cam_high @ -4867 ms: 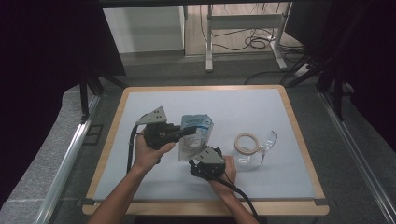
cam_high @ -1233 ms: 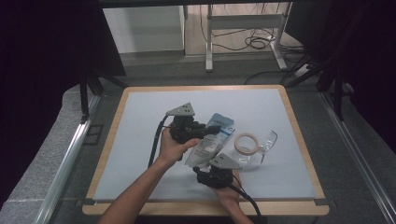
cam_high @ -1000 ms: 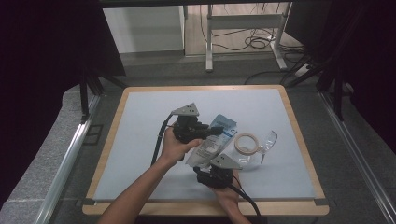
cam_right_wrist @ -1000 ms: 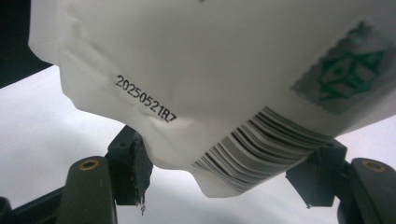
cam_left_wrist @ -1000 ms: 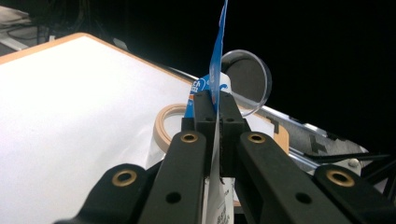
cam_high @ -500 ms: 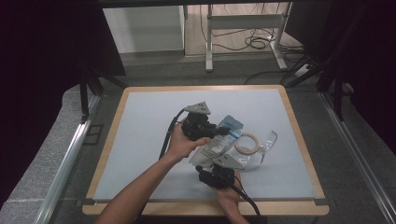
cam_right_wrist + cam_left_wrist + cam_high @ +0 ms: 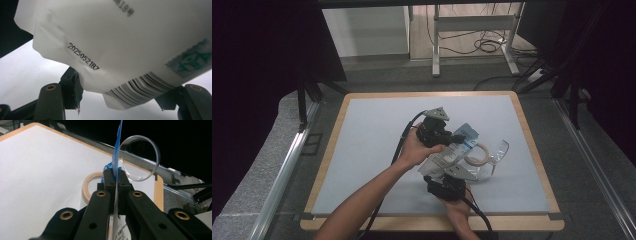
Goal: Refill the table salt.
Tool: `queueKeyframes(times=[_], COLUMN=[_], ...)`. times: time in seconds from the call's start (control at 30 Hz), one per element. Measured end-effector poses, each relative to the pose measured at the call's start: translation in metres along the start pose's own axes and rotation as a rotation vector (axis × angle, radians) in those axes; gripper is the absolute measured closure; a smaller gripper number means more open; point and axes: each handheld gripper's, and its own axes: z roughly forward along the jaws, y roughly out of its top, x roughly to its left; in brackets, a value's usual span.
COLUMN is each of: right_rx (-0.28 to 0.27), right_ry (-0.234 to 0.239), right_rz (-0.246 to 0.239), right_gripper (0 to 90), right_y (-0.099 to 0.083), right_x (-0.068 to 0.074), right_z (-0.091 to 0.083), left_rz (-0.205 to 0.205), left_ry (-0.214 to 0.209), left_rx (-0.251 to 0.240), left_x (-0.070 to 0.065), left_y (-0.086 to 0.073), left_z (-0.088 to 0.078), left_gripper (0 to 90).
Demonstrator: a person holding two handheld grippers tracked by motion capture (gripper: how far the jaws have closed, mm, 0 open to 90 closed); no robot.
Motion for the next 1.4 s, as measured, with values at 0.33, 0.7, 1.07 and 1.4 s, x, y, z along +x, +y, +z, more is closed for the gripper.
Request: queueKeyframes(times=[0.33,0.7,1.07,1.4], right_rx=[-0.011,-0.035,-0.044,-0.056], right_ry=[0.007,0.004,0.011,-0.008], right_rz=[0.012,0.002,-0.04,-0.053], right_gripper=[35.2,35.7,38.1,39.4], right_y=[-0.002,-0.001,0.0,0.0], right_x=[-0.001,-0.003,-0.001,0.002], right_z=[0.002,0.002,0.0,0.0], left_rz=[-0.013,0.005,-0.003,-0.005], left_ry=[-0.011,-0.012,-0.013,-0.01], left_rx=[0.022,0.029,0.024,0.007], left_x=[0.005,0.0,-0.001,-0.002], left_y=[0.0,0.006,0.006,0.005], left_z=[0.007,0.009,0.012,0.009], left_gripper=[90.0,90.0,90.0,90.0])
